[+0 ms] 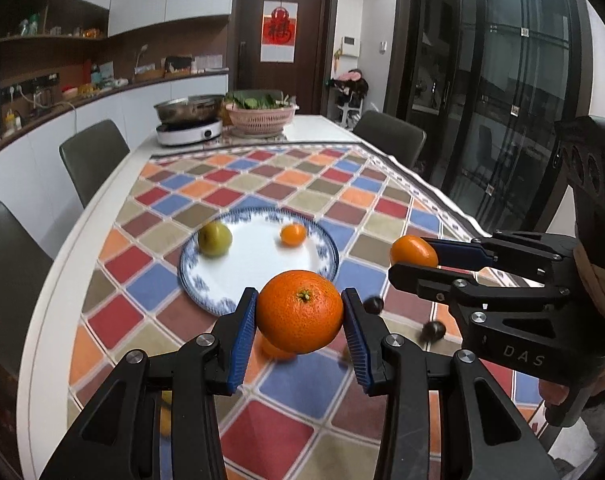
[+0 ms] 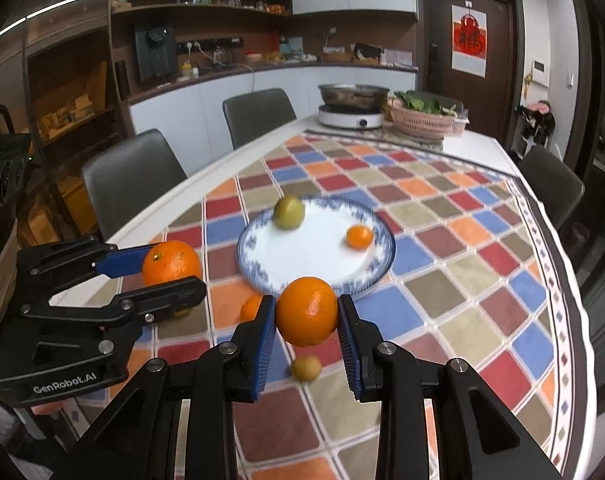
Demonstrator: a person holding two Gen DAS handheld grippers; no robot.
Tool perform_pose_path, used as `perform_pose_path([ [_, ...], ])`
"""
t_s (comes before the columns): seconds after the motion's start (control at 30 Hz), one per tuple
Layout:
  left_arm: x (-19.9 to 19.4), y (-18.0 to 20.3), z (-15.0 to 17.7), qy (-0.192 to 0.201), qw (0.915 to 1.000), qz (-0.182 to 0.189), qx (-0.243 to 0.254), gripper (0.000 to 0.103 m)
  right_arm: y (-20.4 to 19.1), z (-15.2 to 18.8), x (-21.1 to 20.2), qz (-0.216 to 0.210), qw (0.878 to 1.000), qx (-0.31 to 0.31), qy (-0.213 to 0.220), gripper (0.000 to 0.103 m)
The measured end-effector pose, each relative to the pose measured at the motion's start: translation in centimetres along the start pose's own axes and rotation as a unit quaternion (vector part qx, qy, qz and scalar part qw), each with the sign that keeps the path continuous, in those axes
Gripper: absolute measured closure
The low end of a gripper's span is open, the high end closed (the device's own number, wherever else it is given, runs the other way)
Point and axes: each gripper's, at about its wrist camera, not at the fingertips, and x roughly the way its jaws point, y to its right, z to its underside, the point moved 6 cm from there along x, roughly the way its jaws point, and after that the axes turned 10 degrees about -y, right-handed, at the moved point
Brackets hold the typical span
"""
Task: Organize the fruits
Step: 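Carry both oranges over the plate with the left and right tools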
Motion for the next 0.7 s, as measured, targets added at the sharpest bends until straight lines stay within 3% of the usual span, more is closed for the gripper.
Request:
perform_pose_path([
  [0.37, 1.0, -1.3, -4.4, 0.017, 0.9998, -0.006, 0.006, 0.062, 0.8, -4.5, 0.7, 0.000, 1.000, -0.020, 0.014, 0.071],
  [0.7, 5.0, -3.3, -8.2, 0.001, 1.0000, 0.003, 0.007, 0.062, 3.0, -8.6, 4.1, -0.012, 1.000, -0.010, 0.001, 0.071],
])
